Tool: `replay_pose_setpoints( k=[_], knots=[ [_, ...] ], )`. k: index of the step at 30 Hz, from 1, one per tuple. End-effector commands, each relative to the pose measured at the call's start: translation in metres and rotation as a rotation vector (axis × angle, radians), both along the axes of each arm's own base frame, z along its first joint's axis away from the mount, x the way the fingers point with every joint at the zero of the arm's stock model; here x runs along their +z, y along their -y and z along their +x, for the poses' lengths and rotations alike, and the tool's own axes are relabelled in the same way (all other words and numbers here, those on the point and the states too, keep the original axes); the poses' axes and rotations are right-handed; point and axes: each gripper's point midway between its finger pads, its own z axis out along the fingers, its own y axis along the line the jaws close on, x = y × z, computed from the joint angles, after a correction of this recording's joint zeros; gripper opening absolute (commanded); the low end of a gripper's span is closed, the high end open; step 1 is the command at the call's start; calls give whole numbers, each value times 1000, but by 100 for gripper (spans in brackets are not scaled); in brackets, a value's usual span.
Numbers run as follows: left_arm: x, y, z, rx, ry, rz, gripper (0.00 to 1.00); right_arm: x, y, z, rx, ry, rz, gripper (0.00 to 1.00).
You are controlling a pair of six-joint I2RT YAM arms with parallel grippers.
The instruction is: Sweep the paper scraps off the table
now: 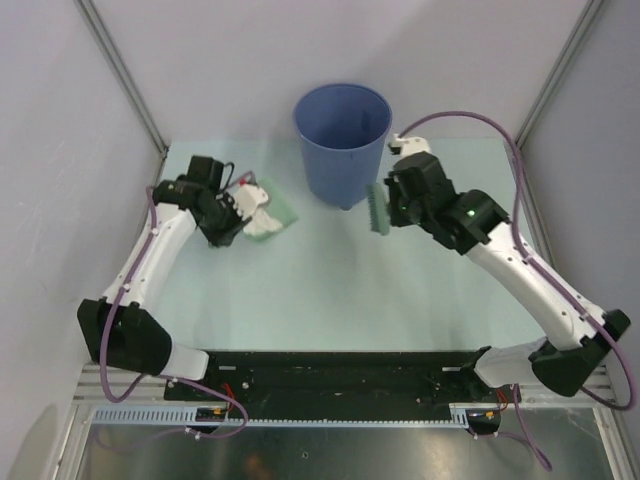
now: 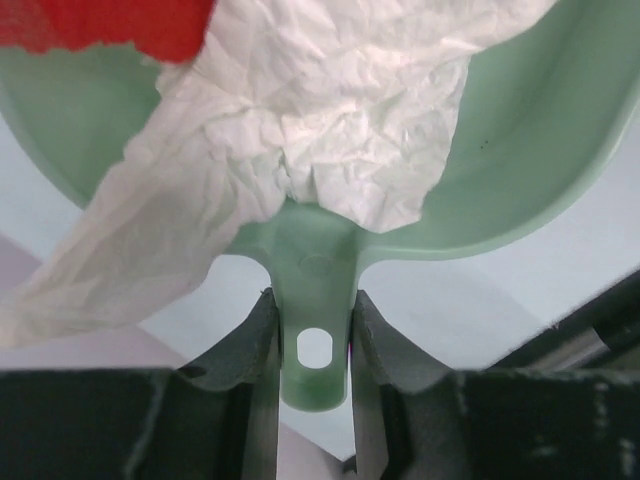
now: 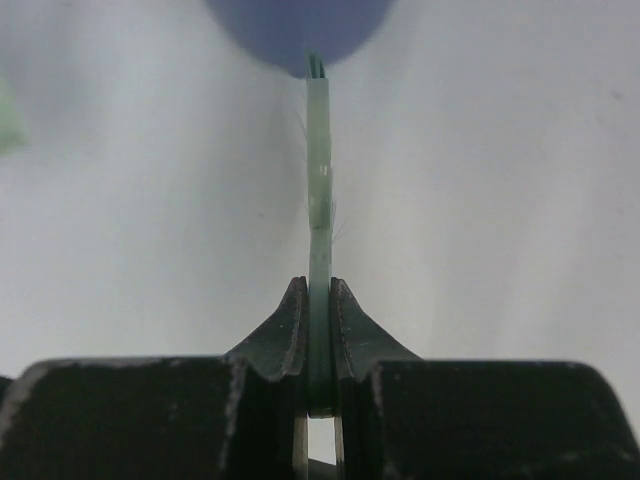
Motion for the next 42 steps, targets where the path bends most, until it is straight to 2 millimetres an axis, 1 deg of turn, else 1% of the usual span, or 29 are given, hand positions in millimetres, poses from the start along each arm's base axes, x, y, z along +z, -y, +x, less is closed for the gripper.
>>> replay_pose_setpoints(
  k=[1, 2, 3, 4, 5, 6, 7, 8, 10, 11, 12, 13, 14, 15, 16, 18, 19, 21, 22, 23, 24, 25, 26, 28, 29, 31, 32, 33, 42],
  knots=[
    [55, 7, 49, 60, 150, -9, 0, -7, 51, -5, -105, -18, 24, 0],
    [64, 9, 56, 64, 171, -1, 0, -4, 62, -7, -124, -10, 35, 0],
    [91, 9, 73, 79, 247, 8, 0, -15, 71, -10, -141, -33, 20, 0],
    [93, 16, 84, 77, 246, 15, 0, -17, 86, -8, -179, -42, 21, 0],
    [124, 21, 98, 85, 327, -1, 0, -17, 94, -11, -190, -39, 24, 0],
    [137, 19, 108, 109, 365, 24, 0, -24, 100, -14, -192, -59, 16, 0],
    [132, 30, 123, 111, 351, 34, 0, -27, 112, -13, -226, -66, 13, 0],
    [174, 36, 138, 132, 469, 10, 0, -28, 117, -16, -232, -69, 14, 0],
    [196, 47, 159, 157, 566, 84, 0, -33, 131, -16, -269, -78, 5, 0],
    [212, 57, 179, 163, 641, 106, 0, -34, 136, -16, -277, -79, 4, 0],
    [214, 76, 188, 134, 676, 145, 0, -34, 138, -17, -278, -81, 11, 0],
    [231, 68, 200, 167, 762, 272, 0, -34, 142, -18, -284, -81, 5, 0],
    [224, 76, 216, 163, 788, 339, 0, -34, 147, -19, -299, -84, 4, 0],
    [229, 85, 221, 157, 832, 401, 0, -34, 149, -19, -302, -80, 3, 0],
    [249, 91, 236, 155, 935, 452, 0, -32, 150, -20, -301, -77, 5, 0],
    [257, 92, 248, 193, 1002, 578, 0, -33, 151, -24, -299, -81, 5, 0],
    [284, 100, 253, 195, 1109, 624, 0, -33, 151, -25, -300, -83, 7, 0],
    [306, 107, 255, 151, 1166, 794, 0, -34, 152, -28, -302, -88, 6, 0],
    [334, 107, 252, 234, 1288, 783, 0, -32, 152, -29, -304, -84, 12, 0],
    [327, 115, 257, 198, 1307, 846, 0, -32, 153, -30, -303, -81, 12, 0],
    [341, 116, 254, 125, 1322, 1002, 0, -31, 152, -31, -300, -80, 17, 0],
    [354, 114, 248, 178, 1404, 1017, 0, -27, 152, -32, -297, -65, 26, 0],
    [346, 119, 252, 132, 1396, 1071, 0, -26, 152, -33, -293, -59, 29, 0],
    [357, 123, 248, 96, 1445, 1144, 0, -24, 152, -34, -289, -54, 28, 0],
    [350, 128, 251, 55, 1441, 1180, 0, -24, 152, -35, -287, -53, 29, 0],
    [366, 133, 240, 15, 1519, 1269, 0, -24, 151, -34, -278, -52, 27, 0],
    [351, 141, 243, -47, 1512, 1311, 0, -25, 150, -34, -273, -54, 27, 0],
    [353, 148, 242, -102, 1536, 1364, 0, -25, 149, -34, -268, -55, 25, 0],
    [351, 150, 232, -135, 1571, 1392, 0, -23, 147, -32, -246, -41, 10, 0]
  ],
)
